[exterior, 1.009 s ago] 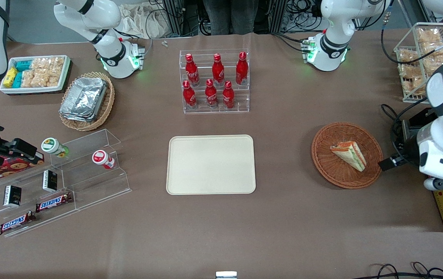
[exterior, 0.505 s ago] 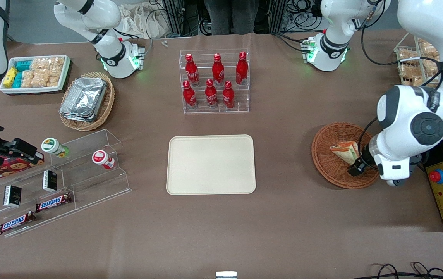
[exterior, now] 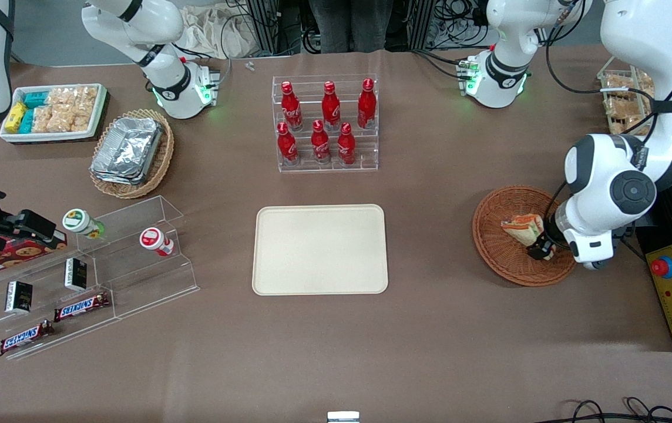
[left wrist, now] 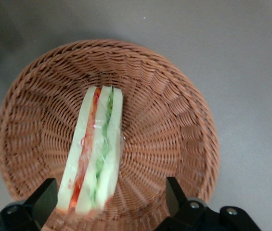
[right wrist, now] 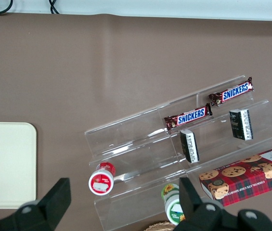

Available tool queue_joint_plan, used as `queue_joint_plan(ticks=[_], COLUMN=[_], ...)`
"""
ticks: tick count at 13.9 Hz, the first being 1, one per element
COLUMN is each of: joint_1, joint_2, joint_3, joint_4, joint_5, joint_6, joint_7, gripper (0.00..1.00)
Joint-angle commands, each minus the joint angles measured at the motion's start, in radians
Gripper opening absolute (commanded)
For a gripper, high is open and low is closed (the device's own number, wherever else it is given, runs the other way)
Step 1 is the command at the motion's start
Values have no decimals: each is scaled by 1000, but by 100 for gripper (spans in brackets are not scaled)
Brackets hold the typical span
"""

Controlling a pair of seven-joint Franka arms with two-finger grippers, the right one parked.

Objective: Place sandwich from basket to tray
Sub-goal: 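Close the left gripper on the wrapped sandwich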

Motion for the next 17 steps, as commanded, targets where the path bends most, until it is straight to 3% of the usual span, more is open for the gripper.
queue_joint_plan(ticks=[1,7,8,9,10,11,17], joint_1=[19,34,34,34,34,34,33], joint_2=[-32,9,16,20,20,25,-15], joint_3=[-6,-6,-6,-6,-6,-6,-8], joint_4=[-127,-133,-133,-130,-130,-129,-80], joint_5=[20,17,14,5,5,5,8], joint_6=[150,173,185,187,187,187,138], joint_7=[-27,-27,-27,-29,-29,-27,-15], gripper=[100,100,92,55,10,0,0])
